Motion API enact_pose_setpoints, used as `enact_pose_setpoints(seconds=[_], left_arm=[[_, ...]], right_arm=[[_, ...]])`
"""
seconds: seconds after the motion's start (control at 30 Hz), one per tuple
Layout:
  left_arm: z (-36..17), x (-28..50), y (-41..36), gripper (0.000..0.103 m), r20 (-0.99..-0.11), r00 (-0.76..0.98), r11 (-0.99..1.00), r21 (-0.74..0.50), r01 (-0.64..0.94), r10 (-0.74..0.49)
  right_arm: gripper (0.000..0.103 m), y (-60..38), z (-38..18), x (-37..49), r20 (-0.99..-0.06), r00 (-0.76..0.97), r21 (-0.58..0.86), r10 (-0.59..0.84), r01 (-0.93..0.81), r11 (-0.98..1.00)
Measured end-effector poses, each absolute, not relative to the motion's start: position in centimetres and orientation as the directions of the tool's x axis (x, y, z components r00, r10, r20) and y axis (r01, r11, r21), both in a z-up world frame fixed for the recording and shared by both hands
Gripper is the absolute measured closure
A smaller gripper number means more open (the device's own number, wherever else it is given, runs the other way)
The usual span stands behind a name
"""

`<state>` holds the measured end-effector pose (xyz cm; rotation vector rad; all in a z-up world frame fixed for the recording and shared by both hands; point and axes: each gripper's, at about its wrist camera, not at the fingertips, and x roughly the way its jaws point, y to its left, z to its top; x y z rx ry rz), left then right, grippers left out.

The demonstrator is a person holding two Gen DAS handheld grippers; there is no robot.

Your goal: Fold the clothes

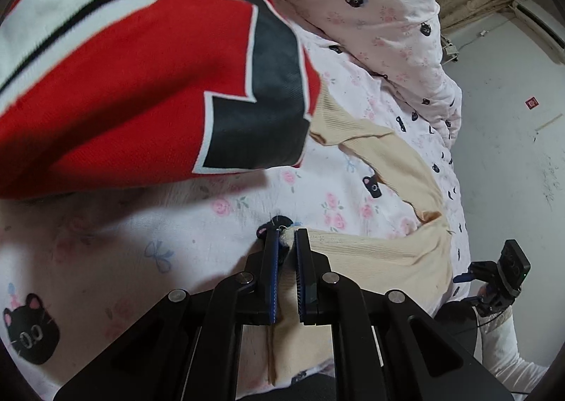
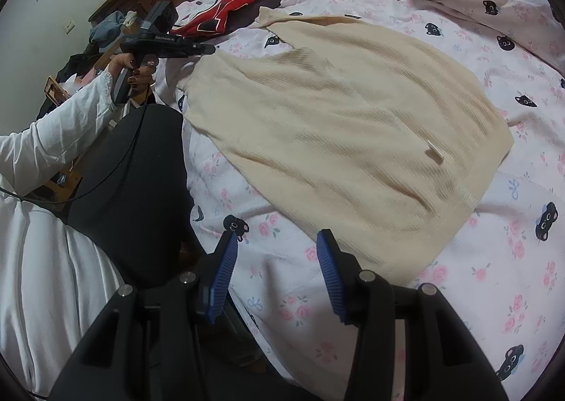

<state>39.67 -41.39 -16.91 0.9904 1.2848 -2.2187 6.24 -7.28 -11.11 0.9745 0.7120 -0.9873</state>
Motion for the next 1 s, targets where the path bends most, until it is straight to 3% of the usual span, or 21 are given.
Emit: enact_pose_setpoints(seconds=[0.37, 0.53, 0.67, 0.93, 1.0], left_arm=[[-15.7, 40.9, -40.9, 0.093, -0.716, -0.695, -0.499, -0.580, 0.643, -0.063], [-13.6, 44.1, -40.7, 0.072, -0.667, -0.727, -0.466, -0.597, 0.653, -0.165], [-12.5, 44.6, -39.4, 0.050, -0.607, -0.782, -0.479, -0.650, 0.591, -0.142], [-10.3, 41.3, -37.1, 0.050, -0.611, -0.773, -0.503, -0.620, 0.602, -0.171], [-9.3, 40.4, -37.0, 0.050, -0.608, -0.772, -0.511, -0.612, 0.604, -0.185]], right_arm=[[0.055, -7.6, -10.4, 6.2, -0.836, 0.393, 0.339, -0.382, 0.919, 0.202], [0.055, -8.5, -9.2, 7.0, -0.825, 0.393, 0.324, -0.407, 0.918, 0.230], [0.055, -9.8, -9.3, 8.0, -0.839, 0.360, 0.281, -0.408, 0.929, 0.243], [0.055, -13.5, -8.8, 9.8, -0.853, 0.332, 0.237, -0.402, 0.934, 0.268], [0.049, -14.4, -8.1, 10.1, -0.855, 0.297, 0.196, -0.426, 0.944, 0.264]])
